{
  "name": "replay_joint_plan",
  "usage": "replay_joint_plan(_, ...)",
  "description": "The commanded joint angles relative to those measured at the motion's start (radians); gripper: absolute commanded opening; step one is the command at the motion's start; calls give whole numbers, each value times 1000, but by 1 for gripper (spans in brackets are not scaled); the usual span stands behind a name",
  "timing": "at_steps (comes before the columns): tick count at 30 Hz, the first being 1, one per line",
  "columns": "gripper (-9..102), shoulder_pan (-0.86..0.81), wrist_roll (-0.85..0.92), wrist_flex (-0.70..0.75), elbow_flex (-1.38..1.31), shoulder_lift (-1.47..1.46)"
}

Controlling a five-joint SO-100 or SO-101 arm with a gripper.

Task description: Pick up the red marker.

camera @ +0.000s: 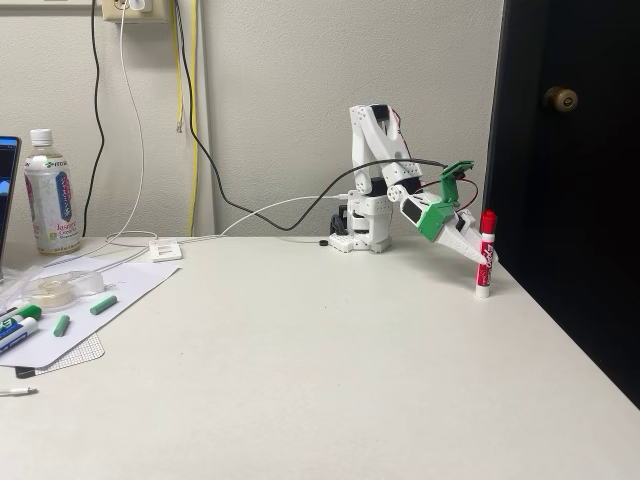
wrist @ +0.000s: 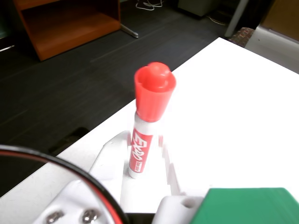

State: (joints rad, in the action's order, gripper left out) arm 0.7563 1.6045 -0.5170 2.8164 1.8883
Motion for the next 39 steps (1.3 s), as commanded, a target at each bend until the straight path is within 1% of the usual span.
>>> replay_joint_plan(1, 11, -2, 8, 11, -25, 37)
replay_joint_plan(16, 6, 0, 8, 18, -25, 37)
replay_joint_plan(22, 0, 2, 8, 28, -25, 37)
replay_joint_plan(26, 0, 3, 0, 32, -29, 38)
replay_joint_plan(31, 0, 5, -21, 133, -57, 92)
replay_joint_plan(39, 0, 2, -21, 169, -58, 120)
